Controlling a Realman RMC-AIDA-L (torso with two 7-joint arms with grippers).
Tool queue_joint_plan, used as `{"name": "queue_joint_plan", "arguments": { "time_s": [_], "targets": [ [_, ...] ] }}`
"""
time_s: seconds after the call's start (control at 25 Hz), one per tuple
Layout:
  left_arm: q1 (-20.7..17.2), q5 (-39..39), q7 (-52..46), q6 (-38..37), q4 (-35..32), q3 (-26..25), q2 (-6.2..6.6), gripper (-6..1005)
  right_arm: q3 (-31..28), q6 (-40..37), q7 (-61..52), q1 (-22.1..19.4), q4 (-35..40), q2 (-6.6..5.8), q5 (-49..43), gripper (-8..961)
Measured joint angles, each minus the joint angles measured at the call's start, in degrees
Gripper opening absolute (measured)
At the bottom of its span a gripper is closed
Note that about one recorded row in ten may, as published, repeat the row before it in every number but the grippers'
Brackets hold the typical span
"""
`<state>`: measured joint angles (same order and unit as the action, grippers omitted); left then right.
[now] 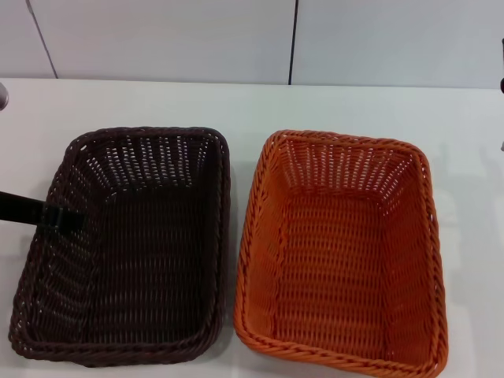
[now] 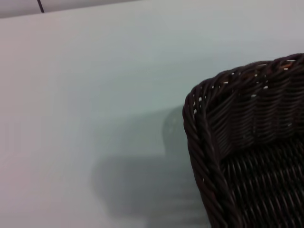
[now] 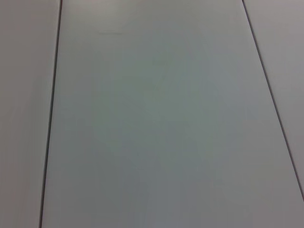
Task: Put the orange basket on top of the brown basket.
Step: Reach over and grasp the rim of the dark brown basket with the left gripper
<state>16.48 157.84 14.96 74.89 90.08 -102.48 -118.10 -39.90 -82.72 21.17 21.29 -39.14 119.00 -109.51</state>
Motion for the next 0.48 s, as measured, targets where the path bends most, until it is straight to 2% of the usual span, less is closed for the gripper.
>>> {"name": "queue_joint_plan", "arguments": {
  "time_s": [0.36,0.48],
  "targets": [
    [0.84,0.01,-0.35,-0.02,-1.28,-0.18,-0.03,781,-0.06,0.02,0.0,0.08,0.17,0.0,0.0,604],
    [1.01,0.61,-0.36,0.09,-1.27,0.38,0.0,672,-0.09,-0.01,0.0,0.08,0.19,0.0,0.0,604]
  ]
}}
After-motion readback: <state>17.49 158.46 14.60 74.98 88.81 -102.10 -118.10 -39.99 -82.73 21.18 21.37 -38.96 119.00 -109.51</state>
